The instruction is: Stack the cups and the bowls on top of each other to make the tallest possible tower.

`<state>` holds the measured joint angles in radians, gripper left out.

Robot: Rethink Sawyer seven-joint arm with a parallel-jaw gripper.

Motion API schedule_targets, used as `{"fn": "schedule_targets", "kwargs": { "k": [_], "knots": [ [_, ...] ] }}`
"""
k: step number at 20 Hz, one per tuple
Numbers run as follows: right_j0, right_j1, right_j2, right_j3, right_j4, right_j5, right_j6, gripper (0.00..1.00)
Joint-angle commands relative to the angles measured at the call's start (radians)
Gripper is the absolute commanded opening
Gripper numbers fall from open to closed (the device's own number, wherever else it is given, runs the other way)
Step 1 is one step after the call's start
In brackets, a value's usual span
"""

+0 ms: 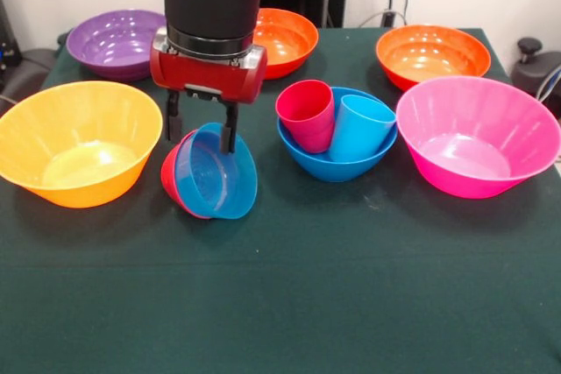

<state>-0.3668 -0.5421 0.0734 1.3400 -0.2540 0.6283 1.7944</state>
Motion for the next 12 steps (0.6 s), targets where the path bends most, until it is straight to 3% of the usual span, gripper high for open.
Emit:
{"fn": "schedule_targets", "kwargs": {
  "k": [1,4,12],
  "knots": [
    [0.060,0.003,-0.036,0.074,-0.073,-0.047,0.096,1.00],
    [0.069,-0.001,-0.058,0.087,-0.076,-0.066,0.099,1.00],
    [0.063,0.084,-0.055,0.065,-0.074,-0.161,0.087,1.00]
  ]
}}
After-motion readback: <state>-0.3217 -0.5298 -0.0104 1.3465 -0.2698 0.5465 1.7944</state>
